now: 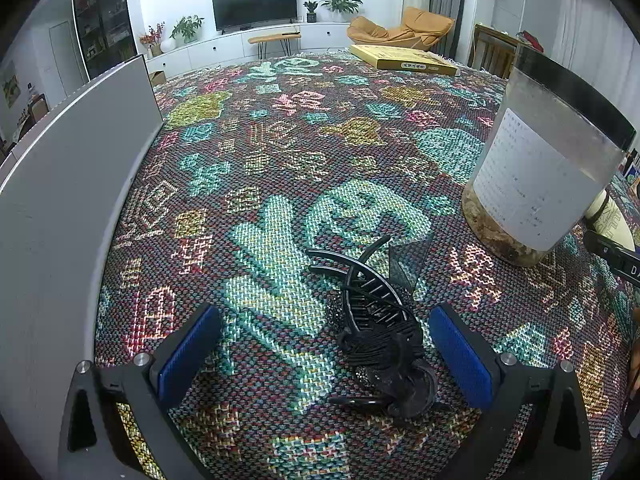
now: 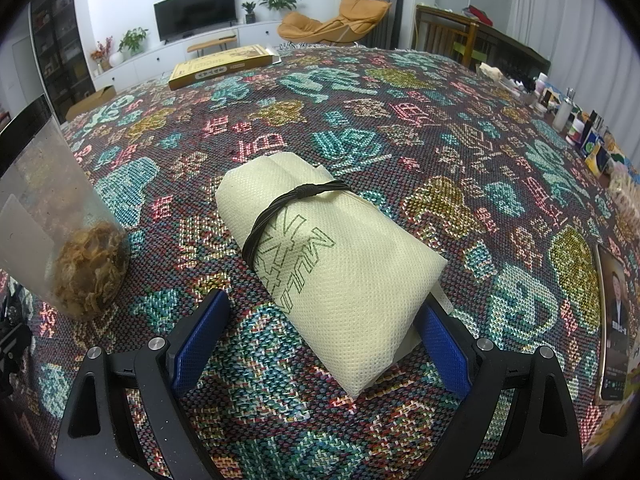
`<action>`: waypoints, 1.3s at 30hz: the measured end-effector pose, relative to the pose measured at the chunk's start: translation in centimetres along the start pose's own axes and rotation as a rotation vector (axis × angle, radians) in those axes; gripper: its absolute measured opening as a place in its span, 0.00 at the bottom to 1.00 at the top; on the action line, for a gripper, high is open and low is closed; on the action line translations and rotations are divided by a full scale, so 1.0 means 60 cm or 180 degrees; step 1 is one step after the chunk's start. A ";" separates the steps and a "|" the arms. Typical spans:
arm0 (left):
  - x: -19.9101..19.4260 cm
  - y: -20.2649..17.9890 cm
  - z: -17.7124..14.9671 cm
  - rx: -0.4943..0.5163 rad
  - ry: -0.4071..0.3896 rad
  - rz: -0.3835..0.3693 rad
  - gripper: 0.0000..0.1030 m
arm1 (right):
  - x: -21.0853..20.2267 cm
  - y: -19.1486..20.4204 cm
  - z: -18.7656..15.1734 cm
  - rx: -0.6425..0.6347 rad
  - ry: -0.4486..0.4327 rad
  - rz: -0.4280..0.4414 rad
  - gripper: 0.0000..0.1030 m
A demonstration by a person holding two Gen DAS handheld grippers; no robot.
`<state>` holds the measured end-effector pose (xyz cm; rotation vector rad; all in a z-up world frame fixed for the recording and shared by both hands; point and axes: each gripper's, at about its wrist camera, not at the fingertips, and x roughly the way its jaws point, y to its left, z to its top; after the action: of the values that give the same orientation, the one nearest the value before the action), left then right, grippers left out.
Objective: Organize soft objects
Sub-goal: 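Carry the hair clip and cream bundle into the white bin and open both tools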
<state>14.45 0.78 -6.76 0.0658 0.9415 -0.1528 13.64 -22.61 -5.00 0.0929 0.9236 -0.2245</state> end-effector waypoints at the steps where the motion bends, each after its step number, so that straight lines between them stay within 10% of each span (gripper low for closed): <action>1: 0.000 0.000 0.000 0.0000 0.0000 0.0000 1.00 | 0.000 0.000 0.000 0.0000 0.0000 0.0000 0.91; 20: -0.003 -0.004 0.001 0.0022 0.0285 0.0010 1.00 | 0.005 -0.020 0.020 -0.0224 0.0334 0.0382 0.88; 22: -0.008 -0.004 0.004 0.0054 0.0254 -0.0038 0.84 | 0.006 -0.034 0.034 -0.0163 0.0408 0.0418 0.58; 24: -0.019 -0.007 0.009 0.0106 0.0162 -0.0066 0.39 | 0.004 -0.046 0.052 -0.0157 0.0434 0.0507 0.37; 33: -0.134 0.034 0.051 -0.0310 -0.0167 -0.0539 0.39 | -0.146 -0.030 0.145 -0.0035 -0.0226 0.0741 0.35; 39: -0.280 0.128 0.075 -0.0466 -0.0564 -0.0513 0.39 | -0.271 0.115 0.179 -0.0478 -0.0501 0.1266 0.35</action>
<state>9.53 9.50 9.40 -0.1569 0.7782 -0.2342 14.19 -15.32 14.34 0.1161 0.7449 0.2039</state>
